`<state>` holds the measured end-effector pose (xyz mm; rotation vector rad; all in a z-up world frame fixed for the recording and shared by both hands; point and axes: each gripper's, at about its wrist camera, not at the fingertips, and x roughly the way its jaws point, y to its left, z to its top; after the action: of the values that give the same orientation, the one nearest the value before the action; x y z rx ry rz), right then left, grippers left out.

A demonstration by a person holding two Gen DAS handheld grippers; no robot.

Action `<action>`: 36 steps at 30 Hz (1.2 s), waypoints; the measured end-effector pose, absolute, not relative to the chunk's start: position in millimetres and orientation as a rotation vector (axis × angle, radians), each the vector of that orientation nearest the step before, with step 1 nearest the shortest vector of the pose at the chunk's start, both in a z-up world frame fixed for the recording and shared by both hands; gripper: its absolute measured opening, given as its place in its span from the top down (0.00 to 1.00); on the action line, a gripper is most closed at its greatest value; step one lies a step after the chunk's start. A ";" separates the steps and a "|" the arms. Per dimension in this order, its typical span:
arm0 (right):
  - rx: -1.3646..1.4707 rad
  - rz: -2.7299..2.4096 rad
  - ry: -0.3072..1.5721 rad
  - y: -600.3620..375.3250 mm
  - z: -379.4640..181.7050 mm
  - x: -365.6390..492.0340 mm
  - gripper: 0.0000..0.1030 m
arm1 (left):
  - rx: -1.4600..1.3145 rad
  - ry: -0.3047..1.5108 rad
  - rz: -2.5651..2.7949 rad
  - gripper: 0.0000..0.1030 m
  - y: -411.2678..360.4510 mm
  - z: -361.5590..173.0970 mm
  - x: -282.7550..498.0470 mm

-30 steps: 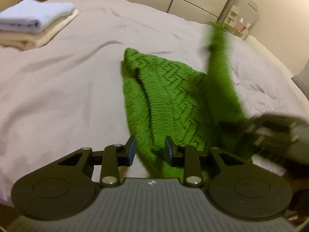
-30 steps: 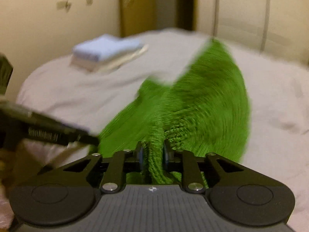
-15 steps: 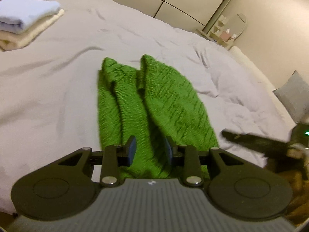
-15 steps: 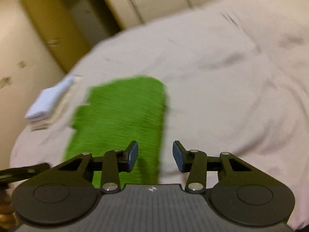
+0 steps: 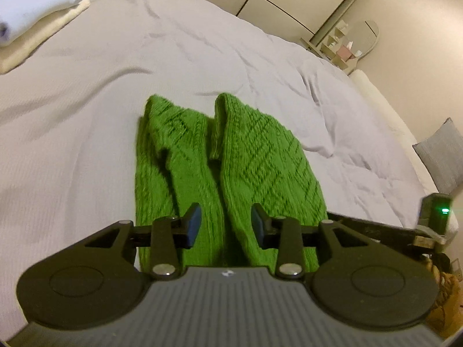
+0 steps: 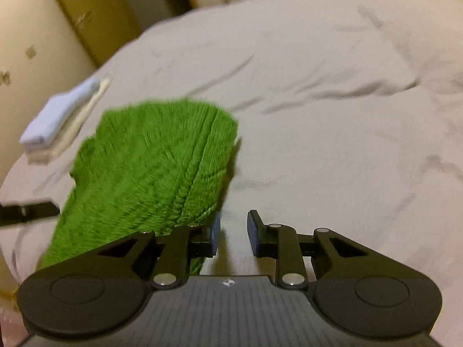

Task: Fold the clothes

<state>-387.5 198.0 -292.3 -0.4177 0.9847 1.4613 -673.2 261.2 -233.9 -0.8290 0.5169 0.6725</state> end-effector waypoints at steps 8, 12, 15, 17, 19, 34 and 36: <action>-0.573 1.542 0.884 224.5 -293.0 -409.5 0.75 | -0.783 0.547 0.689 0.64 309.3 -248.9 -641.0; -0.575 1.538 0.901 230.1 -295.4 -403.4 0.75 | -0.861 0.524 0.626 0.61 332.3 -263.9 -633.9; -0.570 1.525 0.915 230.9 -294.7 -397.2 0.75 | -0.891 0.501 0.573 0.68 338.7 -269.0 -629.3; -0.559 1.519 0.934 233.3 -294.5 -395.3 0.75 | -0.887 0.500 0.547 0.88 338.0 -267.6 -629.1; -0.568 1.528 0.926 234.3 -290.5 -399.4 0.76 | -0.877 0.497 0.534 0.88 336.9 -263.2 -631.4; -0.658 1.597 0.854 256.1 -265.4 -454.7 0.82 | -0.847 0.527 0.632 0.89 354.0 -247.0 -682.9; -0.654 1.595 0.857 255.3 -265.5 -453.9 0.82 | -0.843 0.532 0.632 0.89 354.1 -246.5 -680.6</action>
<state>-453.9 255.3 -265.5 -0.6539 0.8571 1.5952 -680.6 354.1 -246.5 -0.8426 0.5318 0.6315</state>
